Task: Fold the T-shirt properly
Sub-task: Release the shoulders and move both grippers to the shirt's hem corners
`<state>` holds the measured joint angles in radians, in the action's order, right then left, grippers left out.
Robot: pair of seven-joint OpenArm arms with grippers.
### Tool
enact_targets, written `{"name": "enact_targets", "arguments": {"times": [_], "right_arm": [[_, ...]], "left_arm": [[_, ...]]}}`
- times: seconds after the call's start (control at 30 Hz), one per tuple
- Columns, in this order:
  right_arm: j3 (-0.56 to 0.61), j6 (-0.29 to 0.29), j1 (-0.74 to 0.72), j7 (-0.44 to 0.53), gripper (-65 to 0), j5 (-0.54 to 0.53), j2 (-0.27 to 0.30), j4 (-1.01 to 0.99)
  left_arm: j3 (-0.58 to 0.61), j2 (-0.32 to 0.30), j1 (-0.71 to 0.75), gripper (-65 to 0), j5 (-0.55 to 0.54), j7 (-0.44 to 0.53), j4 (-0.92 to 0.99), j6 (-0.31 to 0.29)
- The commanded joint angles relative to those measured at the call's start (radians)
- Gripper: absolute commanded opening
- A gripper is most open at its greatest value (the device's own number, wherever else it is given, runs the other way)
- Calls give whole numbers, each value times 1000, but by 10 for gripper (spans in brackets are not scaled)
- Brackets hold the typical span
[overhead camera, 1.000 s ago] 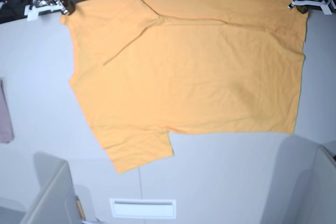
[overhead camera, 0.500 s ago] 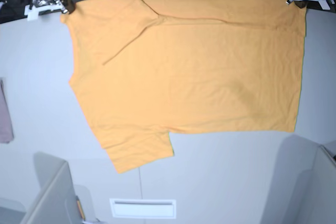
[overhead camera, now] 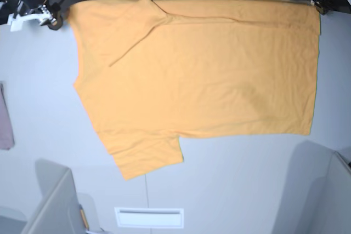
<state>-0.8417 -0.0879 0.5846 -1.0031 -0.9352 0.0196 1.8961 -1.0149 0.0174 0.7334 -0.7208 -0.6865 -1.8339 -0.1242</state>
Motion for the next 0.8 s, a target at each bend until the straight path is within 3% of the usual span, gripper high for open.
{"name": "enact_targets", "arguments": {"times": [0.0, 0.27, 0.5, 0.57, 0.77], "right_arm": [[8, -5, -15, 14, -386, -14, 41, 15], [154, 4, -254, 14, -386, -12, 173, -73], [359, 3, -602, 31, -383, -12, 296, -442], [437, 1, -697, 77, -374, -12, 337, -550], [772, -5, -986, 309, -263, -12, 420, -926]], "left_arm": [[-26, -10, 12, -123, -4, 20, -39, 1], [-20, -18, -102, -117, 2, 9, -122, 1], [67, -96, -306, -120, 3, -212, -99, 2], [72, -99, -354, -120, 3, -241, -97, 2], [72, -135, -429, -138, 3, -298, -92, 5]]}}
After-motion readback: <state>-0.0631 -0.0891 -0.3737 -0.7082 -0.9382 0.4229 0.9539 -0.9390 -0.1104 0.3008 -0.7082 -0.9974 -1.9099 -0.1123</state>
